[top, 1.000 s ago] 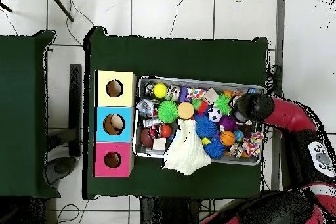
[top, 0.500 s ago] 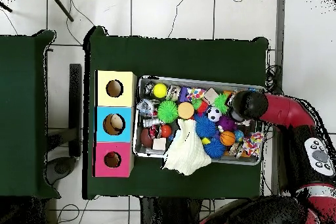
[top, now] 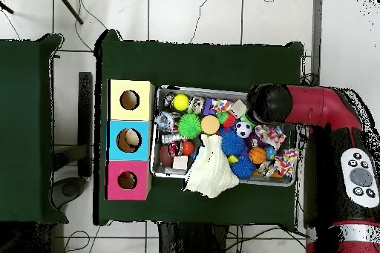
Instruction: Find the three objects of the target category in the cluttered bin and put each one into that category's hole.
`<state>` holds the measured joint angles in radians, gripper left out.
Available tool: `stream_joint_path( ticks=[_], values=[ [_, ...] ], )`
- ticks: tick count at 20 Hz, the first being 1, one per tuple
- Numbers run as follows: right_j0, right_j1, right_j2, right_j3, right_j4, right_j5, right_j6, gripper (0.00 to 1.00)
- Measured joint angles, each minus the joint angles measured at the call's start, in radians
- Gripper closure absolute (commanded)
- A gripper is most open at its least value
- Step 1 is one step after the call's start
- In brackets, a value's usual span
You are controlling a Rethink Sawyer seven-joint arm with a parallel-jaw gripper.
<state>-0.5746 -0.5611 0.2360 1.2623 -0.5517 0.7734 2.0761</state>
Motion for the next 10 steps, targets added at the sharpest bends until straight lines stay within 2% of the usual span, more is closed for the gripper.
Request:
stream_joint_path(
  ticks=[5, 10],
  values=[
    [0.032, -0.071, -0.001, 0.0, 0.013, 0.079, 0.0, 1.0],
    [0.065, -0.11, -0.006, 0.001, 0.034, 0.171, 0.0, 1.0]
  ],
)
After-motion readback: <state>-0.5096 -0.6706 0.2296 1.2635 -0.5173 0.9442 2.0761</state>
